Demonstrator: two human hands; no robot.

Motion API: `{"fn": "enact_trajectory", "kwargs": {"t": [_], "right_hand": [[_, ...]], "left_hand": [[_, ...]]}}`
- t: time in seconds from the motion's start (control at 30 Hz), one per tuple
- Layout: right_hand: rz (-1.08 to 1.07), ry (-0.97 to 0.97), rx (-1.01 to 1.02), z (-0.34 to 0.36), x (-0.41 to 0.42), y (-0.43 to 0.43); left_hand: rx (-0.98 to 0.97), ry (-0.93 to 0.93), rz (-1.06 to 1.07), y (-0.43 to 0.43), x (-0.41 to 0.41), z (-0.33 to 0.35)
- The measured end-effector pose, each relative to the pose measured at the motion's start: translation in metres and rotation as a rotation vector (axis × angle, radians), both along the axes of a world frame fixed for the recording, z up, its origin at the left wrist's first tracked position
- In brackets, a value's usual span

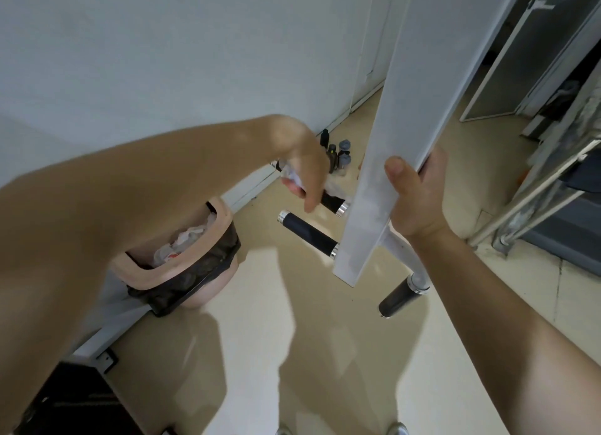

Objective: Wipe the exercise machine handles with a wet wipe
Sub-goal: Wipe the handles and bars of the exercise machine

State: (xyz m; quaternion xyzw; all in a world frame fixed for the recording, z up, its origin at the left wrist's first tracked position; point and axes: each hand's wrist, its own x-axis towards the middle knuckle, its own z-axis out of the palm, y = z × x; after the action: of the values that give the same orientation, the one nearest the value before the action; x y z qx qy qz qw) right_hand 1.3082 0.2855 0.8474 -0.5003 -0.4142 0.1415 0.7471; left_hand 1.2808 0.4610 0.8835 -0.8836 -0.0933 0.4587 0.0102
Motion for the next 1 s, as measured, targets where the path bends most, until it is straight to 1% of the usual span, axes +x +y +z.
{"fn": "enact_trajectory", "kwargs": {"t": [0.07, 0.1, 0.13, 0.2, 0.23, 0.27, 0.3, 0.33, 0.37, 0.4, 0.43, 0.47, 0.53, 0.57, 0.6, 0.63, 0.67, 0.7, 0.73, 0.8, 0.83, 0.87, 0.9, 0.93, 1.0], "right_hand": [[-0.018, 0.012, -0.002, 0.000, 0.000, 0.000], [-0.029, 0.008, 0.000, 0.001, 0.000, 0.000], [-0.037, 0.005, -0.001, 0.000, 0.000, 0.000], [-0.047, -0.004, -0.006, 0.001, -0.001, 0.000], [-0.051, 0.000, -0.004, 0.001, -0.002, 0.000], [-0.050, 0.007, -0.002, 0.000, -0.004, -0.001], [-0.052, 0.016, 0.002, -0.001, -0.006, -0.001], [-0.051, 0.024, 0.005, -0.002, -0.008, -0.001], [-0.047, 0.038, 0.002, -0.001, -0.011, -0.002], [-0.038, 0.052, -0.005, -0.001, -0.013, -0.002], [-0.030, 0.057, -0.012, 0.000, -0.015, -0.002], [-0.022, 0.053, -0.015, 0.000, -0.017, -0.002], [-0.016, 0.043, -0.008, 0.000, -0.022, -0.004], [-0.015, 0.040, -0.002, -0.001, -0.023, -0.005], [-0.017, 0.043, 0.003, -0.003, -0.024, -0.006], [-0.019, 0.052, 0.008, -0.004, -0.025, -0.008], [-0.022, 0.058, 0.014, -0.003, -0.025, -0.009], [-0.029, 0.056, 0.019, -0.002, -0.025, -0.009], [-0.041, 0.041, 0.019, -0.001, -0.024, -0.009], [-0.069, 0.008, -0.009, 0.002, -0.022, -0.006], [-0.081, 0.004, -0.019, 0.002, -0.022, -0.006], [-0.090, 0.003, -0.019, 0.002, -0.021, -0.006], [-0.094, 0.007, -0.015, 0.001, -0.019, -0.006], [-0.084, 0.004, -0.009, 0.001, -0.018, -0.007], [-0.039, 0.001, -0.025, 0.002, -0.019, -0.009]], "left_hand": [[0.070, -0.136, -0.067, 0.008, -0.013, -0.007], [0.134, -0.261, -0.088, 0.009, -0.020, -0.013], [0.203, -0.421, -0.149, 0.009, -0.027, -0.022], [0.360, -0.841, -0.366, 0.000, -0.041, -0.046], [0.393, -1.068, -0.459, -0.004, -0.048, -0.059], [0.411, -1.254, -0.520, -0.007, -0.054, -0.070], [0.404, -1.360, -0.541, -0.006, -0.056, -0.077], [0.356, -1.372, -0.544, -0.005, -0.056, -0.077], [0.316, -1.318, -0.535, -0.006, -0.059, -0.075], [0.317, -1.180, -0.501, -0.010, -0.060, -0.067], [0.307, -0.996, -0.431, -0.013, -0.059, -0.055], [0.255, -0.762, -0.333, -0.016, -0.053, -0.043], [0.044, -0.320, -0.061, -0.018, -0.037, -0.021], [-0.010, -0.152, 0.039, -0.020, -0.029, -0.014], [-0.031, -0.051, 0.084, -0.025, -0.027, -0.008], [-0.023, -0.023, 0.072, -0.031, -0.031, -0.007], [0.007, -0.079, 0.006, -0.034, -0.034, -0.012], [0.072, -0.188, -0.073, -0.039, -0.040, -0.018], [0.168, -0.374, -0.174, -0.045, -0.046, -0.028], [0.335, -0.885, -0.455, -0.055, -0.057, -0.057], [0.352, -1.071, -0.486, -0.056, -0.063, -0.070], [0.391, -1.161, -0.497, -0.055, -0.064, -0.073], [0.416, -1.124, -0.518, -0.054, -0.063, -0.071], [0.391, -0.988, -0.522, -0.054, -0.062, -0.067], [0.294, -0.689, -0.393, -0.056, -0.053, -0.047]]}}
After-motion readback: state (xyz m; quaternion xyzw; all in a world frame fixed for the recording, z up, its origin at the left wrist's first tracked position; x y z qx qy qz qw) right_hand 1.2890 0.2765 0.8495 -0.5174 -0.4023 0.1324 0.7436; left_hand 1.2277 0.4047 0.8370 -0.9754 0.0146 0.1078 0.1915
